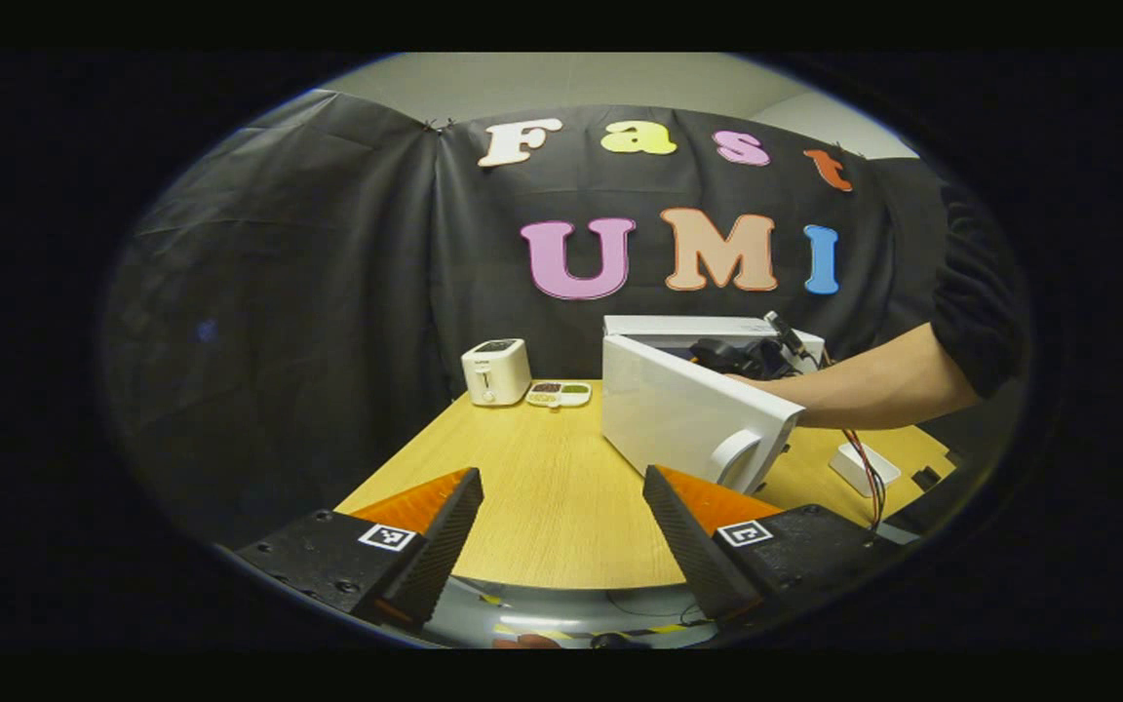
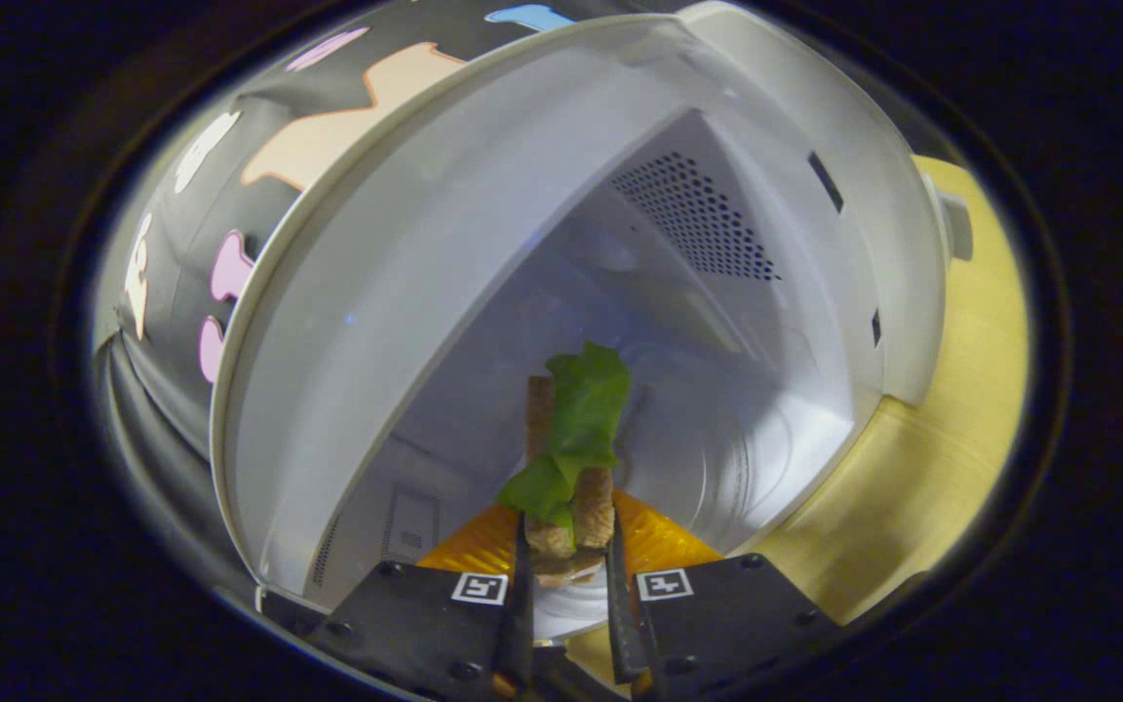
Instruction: Open the microwave oven with the left hand, put the food in, and close the microwave oven.
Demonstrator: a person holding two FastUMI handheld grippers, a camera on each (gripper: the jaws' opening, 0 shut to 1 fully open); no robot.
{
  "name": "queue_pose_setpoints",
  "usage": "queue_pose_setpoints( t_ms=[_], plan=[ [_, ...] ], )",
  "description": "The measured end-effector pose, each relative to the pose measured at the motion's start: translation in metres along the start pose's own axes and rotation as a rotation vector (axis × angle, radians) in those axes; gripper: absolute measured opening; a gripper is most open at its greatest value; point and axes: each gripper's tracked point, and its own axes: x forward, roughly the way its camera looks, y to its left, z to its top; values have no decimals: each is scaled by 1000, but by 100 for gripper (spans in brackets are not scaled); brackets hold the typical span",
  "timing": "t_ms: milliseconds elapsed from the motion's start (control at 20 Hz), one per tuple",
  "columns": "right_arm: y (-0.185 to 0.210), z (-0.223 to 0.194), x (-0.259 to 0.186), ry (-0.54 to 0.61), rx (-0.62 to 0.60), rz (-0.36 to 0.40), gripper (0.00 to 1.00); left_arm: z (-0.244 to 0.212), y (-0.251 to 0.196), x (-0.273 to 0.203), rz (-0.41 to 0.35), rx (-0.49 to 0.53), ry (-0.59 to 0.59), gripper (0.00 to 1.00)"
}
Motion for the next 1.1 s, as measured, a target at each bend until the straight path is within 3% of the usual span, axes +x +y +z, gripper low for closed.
queue_pose_setpoints(
  t_ms=[50, 200, 300, 500, 550, 700, 850, 950, 1000, 1050, 1100],
  plan=[
    [-3, -2, 2, 2, -20, -14, 36, 1, 0, 0, 0, 3, -2, 96],
    [-30, -10, 4, 50, -50, -123, 71, 1, -2, 3, -7, 5, -4, 96],
    [-35, -12, -2, 74, -85, -137, 96, 2, -3, 5, -8, -2, -6, 96],
    [-43, -6, -12, 82, -133, -162, 98, 3, -5, 7, -12, -8, -11, 96],
    [-48, -2, -15, 72, -157, -173, 90, 1, -5, 7, -12, -9, -14, 96],
    [-51, 6, -25, 65, -211, -150, 91, 1, -7, 10, -13, -15, -16, 100],
    [-45, 17, -44, 36, -309, -57, 91, 4, -12, 12, -22, -3, -24, 96],
    [-40, 25, -60, 12, -376, 13, 91, 4, -14, 15, -27, 6, -26, 100],
    [-36, 32, -69, -8, -400, 50, 100, 7, -15, 17, -28, 11, -29, 98],
    [-33, 39, -81, -27, -429, 80, 92, 7, -16, 19, -32, 15, -30, 96],
    [-29, 48, -91, -48, -461, 116, 99, 9, -16, 21, -29, 23, -35, 94]
  ],
)
